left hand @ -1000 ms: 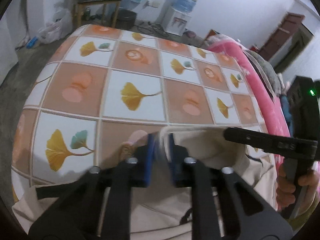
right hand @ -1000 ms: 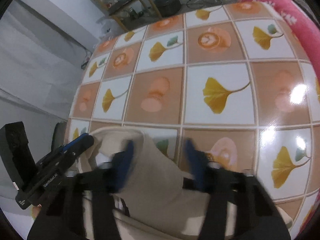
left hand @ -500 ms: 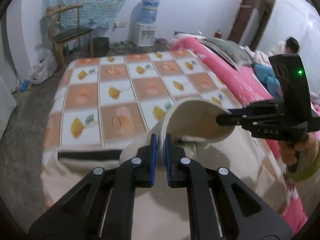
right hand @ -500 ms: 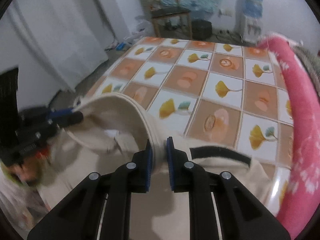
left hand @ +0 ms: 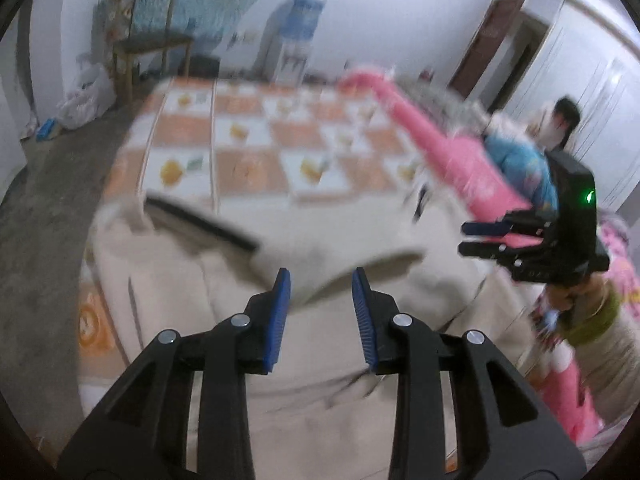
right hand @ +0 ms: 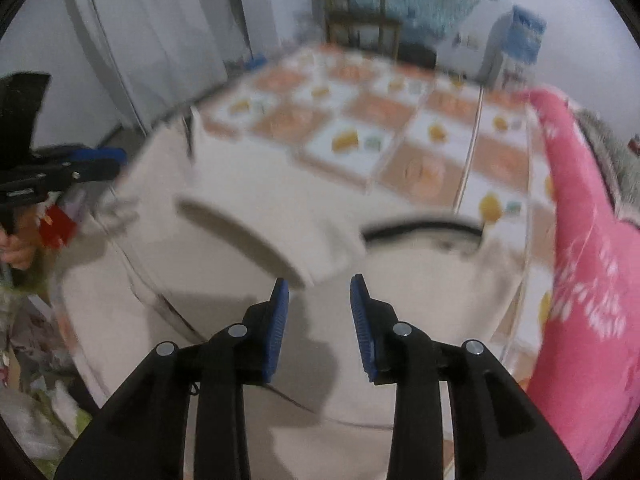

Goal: Fold large clothes
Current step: 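Lift the collar with both grippers and fold it over toward the hem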

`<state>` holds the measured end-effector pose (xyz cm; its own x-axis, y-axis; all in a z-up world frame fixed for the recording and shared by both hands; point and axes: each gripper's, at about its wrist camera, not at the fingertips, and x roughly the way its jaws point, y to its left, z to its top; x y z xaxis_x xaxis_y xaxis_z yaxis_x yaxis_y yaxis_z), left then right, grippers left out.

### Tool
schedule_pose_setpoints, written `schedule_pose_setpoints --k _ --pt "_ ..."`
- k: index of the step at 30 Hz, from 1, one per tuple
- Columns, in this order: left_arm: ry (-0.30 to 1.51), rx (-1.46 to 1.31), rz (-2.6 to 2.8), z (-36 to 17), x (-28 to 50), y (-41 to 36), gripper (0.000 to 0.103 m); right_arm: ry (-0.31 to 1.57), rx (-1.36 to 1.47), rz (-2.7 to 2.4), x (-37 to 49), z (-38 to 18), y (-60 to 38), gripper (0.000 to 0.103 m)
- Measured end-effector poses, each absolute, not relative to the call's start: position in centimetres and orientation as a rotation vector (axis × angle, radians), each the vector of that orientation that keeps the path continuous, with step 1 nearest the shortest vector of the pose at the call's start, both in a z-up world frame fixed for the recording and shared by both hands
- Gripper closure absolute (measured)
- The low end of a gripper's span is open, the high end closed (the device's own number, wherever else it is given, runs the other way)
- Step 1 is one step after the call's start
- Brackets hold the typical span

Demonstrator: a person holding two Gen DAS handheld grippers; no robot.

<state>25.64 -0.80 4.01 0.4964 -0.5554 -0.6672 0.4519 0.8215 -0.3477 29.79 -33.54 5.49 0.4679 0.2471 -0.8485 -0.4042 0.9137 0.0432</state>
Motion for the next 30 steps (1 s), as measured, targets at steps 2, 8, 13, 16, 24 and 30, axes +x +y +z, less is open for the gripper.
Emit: schedule_pose_setpoints --k 2,8,13,16,24,30 --pt "0.835 -0.145 -0.593 4.8 26.9 -1.7 0.073 0.976 -0.126 0.407 30.9 6.5 -33.2 0.071" --pt "0.922 -0.044 -0.496 0.7 31.0 -7.3 0.073 1.032 -0.034 0.388 35.6 2.9 -30.3 0.071" --pt "1.044 -0.024 -0.447 -4.8 31.0 -6.9 0.075 1.126 -0.139 0.365 35.0 -2.9 -29.1 0.071" --pt "1.042 0.008 -0.462 -4.6 29.9 -6.0 0.075 1.087 -0.259 0.389 33.1 -2.7 -29.0 0.071" --pt "0.872 -0.189 -0.512 0.4 31.9 -2.7 0.061 1.024 -0.121 0.369 35.3 1.7 -31.6 0.069" --pt "1.043 -0.217 -0.221 -5.1 36.0 -0.1 0.053 1.111 0.015 0.211 39.5 -2.7 -35.8 0.069"
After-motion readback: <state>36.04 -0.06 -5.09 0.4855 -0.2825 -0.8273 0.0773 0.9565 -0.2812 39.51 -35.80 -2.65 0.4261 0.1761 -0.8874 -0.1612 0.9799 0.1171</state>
